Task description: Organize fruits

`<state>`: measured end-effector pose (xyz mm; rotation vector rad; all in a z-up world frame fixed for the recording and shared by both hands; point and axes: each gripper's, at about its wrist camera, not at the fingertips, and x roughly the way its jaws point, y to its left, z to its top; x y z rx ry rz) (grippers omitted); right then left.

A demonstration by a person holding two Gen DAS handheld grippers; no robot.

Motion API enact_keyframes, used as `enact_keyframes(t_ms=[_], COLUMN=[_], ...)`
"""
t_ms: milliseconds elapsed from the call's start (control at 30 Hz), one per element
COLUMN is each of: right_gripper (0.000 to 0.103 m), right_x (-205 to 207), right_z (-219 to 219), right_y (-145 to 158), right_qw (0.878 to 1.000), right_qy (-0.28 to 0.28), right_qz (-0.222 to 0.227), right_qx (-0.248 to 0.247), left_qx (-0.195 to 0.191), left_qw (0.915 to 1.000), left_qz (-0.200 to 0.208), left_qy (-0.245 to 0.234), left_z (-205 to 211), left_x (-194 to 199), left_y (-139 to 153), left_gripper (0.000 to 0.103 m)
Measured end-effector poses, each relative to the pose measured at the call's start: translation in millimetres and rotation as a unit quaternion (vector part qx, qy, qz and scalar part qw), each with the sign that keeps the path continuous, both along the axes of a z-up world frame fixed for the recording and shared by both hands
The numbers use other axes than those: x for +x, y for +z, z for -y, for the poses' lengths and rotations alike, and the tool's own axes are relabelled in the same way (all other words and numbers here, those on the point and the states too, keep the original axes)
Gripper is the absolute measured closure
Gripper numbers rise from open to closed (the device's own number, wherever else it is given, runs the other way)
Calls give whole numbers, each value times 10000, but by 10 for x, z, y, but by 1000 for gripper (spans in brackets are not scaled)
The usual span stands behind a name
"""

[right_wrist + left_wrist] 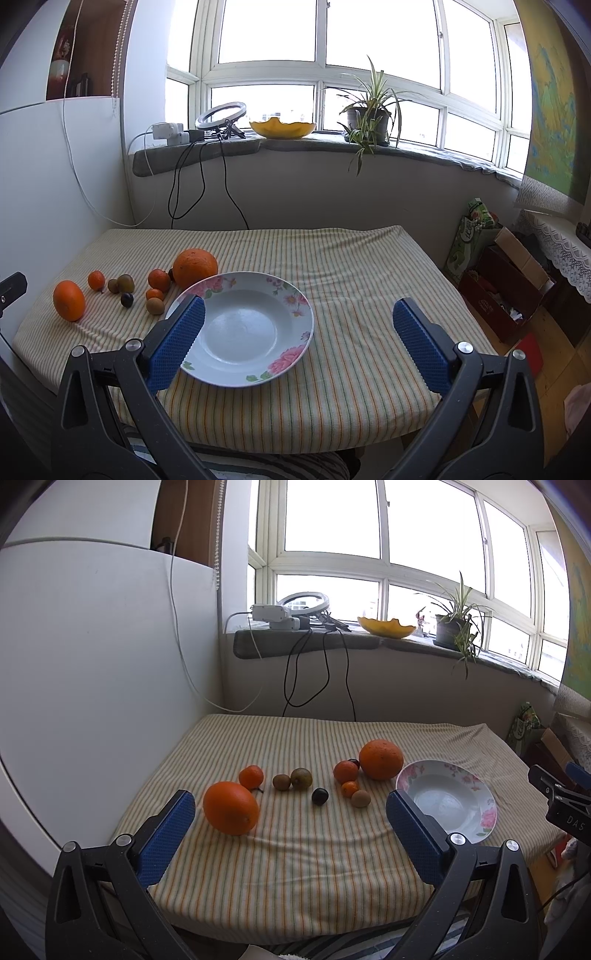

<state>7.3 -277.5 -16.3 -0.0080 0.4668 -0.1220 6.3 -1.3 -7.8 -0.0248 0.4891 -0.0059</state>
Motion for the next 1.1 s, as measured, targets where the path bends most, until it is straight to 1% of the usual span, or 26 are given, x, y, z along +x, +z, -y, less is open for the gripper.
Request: enact_keyframes(t_ms=[333, 700, 867, 967, 1100], right_gripper=[0, 0, 0, 0, 0], right_x=[76, 252, 365, 437, 523], right_z=[-47, -154, -248, -314, -460], right_y=[-56, -93, -107, -118, -114], right_qw=[9999, 9996, 9989, 9977, 9946], right_qy=[33, 122, 333, 556, 937], right_qz=[-93, -227, -313, -397, -442], right_qx=[-18, -106, -111, -40, -32], left_qx=[-32, -101, -221, -273, -432], left_qw=[10000, 9997, 9994, 9990, 9979], left_qz=[-79, -220, -279, -340, -478], left_qy=[12, 24, 14, 26, 61], left_z=[-43, -133, -260, -351, -488], left_x=[46, 168, 211, 237, 298], left_y=[-31, -98, -135, -187, -288], left_gripper=[0, 0, 0, 0, 2])
